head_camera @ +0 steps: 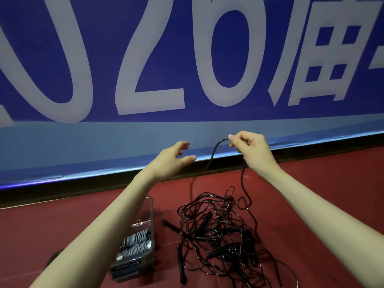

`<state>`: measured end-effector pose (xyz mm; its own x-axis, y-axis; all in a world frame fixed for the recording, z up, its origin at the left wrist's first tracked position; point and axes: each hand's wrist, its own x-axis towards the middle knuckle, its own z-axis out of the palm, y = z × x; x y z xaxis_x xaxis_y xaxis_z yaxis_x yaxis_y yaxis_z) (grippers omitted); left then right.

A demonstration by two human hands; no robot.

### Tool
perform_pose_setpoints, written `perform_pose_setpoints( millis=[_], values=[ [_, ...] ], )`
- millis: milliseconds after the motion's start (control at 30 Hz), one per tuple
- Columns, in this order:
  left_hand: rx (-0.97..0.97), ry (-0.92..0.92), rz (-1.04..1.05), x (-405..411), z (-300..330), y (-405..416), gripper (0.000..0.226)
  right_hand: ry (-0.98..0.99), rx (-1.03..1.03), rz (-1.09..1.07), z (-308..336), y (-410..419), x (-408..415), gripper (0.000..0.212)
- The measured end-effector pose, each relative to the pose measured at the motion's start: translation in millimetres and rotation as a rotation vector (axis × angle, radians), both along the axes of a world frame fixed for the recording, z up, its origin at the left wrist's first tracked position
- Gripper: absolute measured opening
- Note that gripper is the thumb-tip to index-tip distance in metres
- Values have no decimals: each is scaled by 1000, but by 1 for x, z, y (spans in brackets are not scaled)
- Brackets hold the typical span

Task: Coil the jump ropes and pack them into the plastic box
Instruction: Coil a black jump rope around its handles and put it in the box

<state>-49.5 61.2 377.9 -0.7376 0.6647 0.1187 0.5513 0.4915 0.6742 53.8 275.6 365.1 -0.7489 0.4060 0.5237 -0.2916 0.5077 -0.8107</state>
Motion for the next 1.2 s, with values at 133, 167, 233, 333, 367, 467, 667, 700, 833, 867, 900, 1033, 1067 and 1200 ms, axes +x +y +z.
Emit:
perform_pose_setpoints(
  millis=[133,167,233,333,367,467,667,700,833,867,900,1033,1067,1200],
  values=[
    [206,-177,-158,17,7,15,31,-26,-12,53,-1,-7,-3,33],
    [215,-204,-175,19,9,17,29,-28,-35,54,-1,-8,-3,33],
    [213,-219,-146,18,8,21,25,-26,-84,57,-1,-7,-2,33],
    [186,-213,-115,22,2,26,14,-26,-107,103,1,-6,2,33],
    [185,-240,-145,24,0,29,15,-23,-109,114,1,-7,3,32],
    [278,-293,-190,32,2,33,18,-33,-129,110,0,-7,2,32],
    [748,-727,-87,34,25,38,33,-285,367,228,-20,-1,2,17],
    [807,-741,-57,34,27,39,34,-363,438,237,-28,-3,0,18],
    [1192,-860,-8,18,41,25,39,-770,587,235,-82,6,-2,7],
    [1255,-873,-2,12,43,19,40,-851,582,222,-92,8,0,19],
    [1285,-877,8,8,42,15,41,-892,545,209,-99,11,2,30],
    [1070,-684,80,-8,13,2,40,-764,267,129,-83,15,4,48],
    [939,-581,112,-14,3,-1,40,-701,213,78,-75,17,3,47],
    [507,-399,255,-30,-33,-17,43,-408,104,-139,-42,26,-1,45]
  ],
)
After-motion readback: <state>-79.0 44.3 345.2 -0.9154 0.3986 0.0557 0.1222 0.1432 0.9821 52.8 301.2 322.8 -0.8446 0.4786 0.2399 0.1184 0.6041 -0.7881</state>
